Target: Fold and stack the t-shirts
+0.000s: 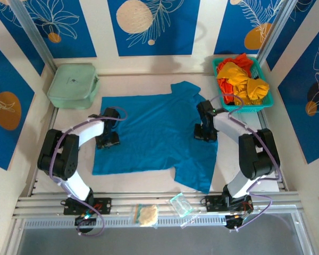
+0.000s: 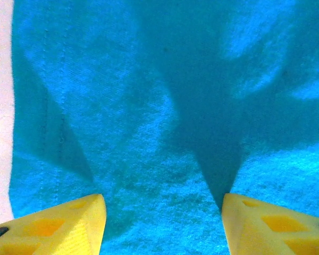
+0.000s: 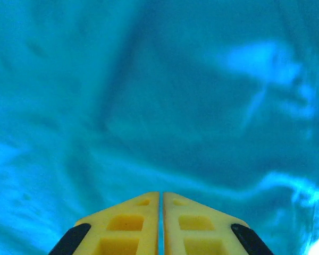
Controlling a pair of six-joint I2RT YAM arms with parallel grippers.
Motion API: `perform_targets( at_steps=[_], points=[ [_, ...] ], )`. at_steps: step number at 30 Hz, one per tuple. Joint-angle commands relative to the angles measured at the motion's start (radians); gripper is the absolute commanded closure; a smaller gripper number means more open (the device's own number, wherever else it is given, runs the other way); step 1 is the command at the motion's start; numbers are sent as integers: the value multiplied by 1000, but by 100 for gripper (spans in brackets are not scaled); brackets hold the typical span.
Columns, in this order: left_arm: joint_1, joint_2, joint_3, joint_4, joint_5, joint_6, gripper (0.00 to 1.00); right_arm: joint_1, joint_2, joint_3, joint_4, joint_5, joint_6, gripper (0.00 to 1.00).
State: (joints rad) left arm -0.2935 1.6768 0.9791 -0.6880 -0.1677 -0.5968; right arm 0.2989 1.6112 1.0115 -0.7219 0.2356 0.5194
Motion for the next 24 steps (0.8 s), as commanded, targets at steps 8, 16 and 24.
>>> perform_targets(
  at_steps=[8, 16, 24],
  points=[
    [8, -185, -103, -159, 22, 7, 40, 75, -237, -204, -63, -41, 157, 80],
    [6, -86, -148, -29, 44, -25, 40, 72, -43, -134, -5, -16, 151, 69],
    [11, 55, -26, -43, -39, -22, 41, 14, 132, -41, -22, 20, 141, 67]
  ],
)
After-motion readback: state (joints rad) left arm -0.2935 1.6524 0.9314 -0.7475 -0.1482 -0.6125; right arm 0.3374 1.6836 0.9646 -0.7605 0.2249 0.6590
